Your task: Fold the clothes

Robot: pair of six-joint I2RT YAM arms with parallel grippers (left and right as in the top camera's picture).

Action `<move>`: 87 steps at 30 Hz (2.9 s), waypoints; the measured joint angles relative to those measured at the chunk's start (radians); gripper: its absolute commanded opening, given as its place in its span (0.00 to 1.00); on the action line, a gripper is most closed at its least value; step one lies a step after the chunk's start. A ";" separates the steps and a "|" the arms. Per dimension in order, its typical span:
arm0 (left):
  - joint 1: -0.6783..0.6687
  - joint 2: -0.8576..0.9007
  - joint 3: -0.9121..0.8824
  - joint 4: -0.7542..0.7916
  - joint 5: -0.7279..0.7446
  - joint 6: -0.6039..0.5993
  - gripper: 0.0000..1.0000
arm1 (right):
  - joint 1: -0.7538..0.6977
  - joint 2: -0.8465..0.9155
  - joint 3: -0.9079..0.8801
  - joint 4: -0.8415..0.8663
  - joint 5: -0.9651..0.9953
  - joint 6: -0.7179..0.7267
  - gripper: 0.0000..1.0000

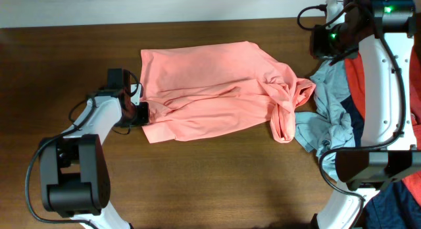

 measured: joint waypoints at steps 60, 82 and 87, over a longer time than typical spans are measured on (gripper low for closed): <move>0.002 0.002 -0.023 0.104 0.071 -0.010 0.21 | 0.000 0.000 0.000 -0.011 0.000 -0.015 0.30; 0.002 0.002 -0.023 0.117 0.037 -0.006 0.30 | 0.000 0.000 0.000 -0.015 0.000 -0.015 0.30; 0.002 0.002 -0.023 0.121 0.031 -0.006 0.30 | 0.000 0.000 0.000 -0.015 0.000 -0.015 0.30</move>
